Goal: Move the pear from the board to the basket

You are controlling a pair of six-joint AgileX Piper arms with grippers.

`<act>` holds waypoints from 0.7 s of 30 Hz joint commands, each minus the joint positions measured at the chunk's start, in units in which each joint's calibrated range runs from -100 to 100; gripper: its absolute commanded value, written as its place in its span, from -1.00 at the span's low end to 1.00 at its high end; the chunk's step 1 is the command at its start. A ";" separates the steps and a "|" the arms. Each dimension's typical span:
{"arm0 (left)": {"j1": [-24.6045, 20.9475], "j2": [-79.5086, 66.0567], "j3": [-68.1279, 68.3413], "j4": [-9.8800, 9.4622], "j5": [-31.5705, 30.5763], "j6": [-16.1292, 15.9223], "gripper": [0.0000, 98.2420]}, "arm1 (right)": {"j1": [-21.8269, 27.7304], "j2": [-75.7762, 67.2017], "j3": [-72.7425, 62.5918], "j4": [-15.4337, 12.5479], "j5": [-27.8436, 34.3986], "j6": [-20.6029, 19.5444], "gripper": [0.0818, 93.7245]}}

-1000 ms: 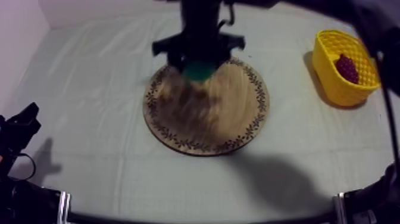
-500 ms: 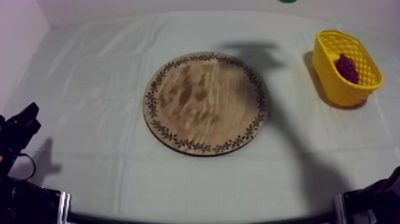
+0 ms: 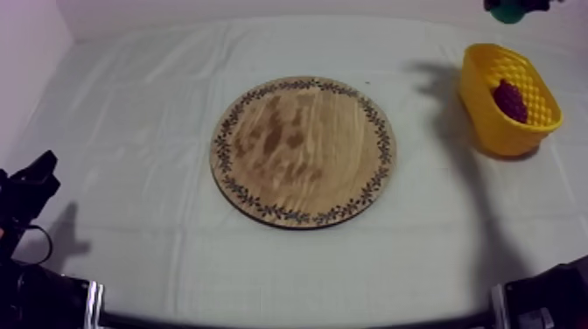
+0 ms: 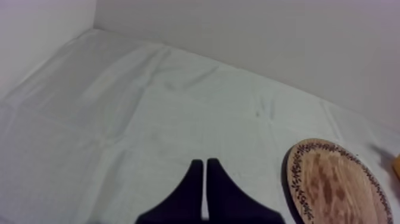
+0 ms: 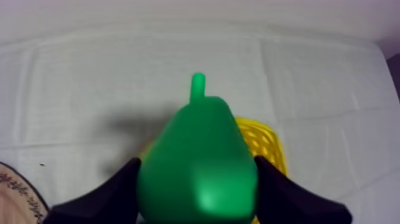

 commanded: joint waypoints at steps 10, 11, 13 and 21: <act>0.02 0.00 0.00 0.02 -0.01 -0.01 -1.00 | 6.00 -1.30 20.82 0.31 -15.36 1.22 -0.12; 0.02 0.00 0.00 0.02 -0.01 -0.01 -1.00 | 6.37 -1.25 22.23 0.19 -16.90 1.29 -0.10; 0.02 0.00 0.00 0.02 -0.01 -0.01 -1.00 | 7.02 -1.01 24.47 -0.44 -19.96 1.64 -0.08; 0.02 0.00 0.00 0.02 -0.01 -0.01 -1.00 | 8.02 0.96 27.51 -4.55 -31.04 2.55 0.17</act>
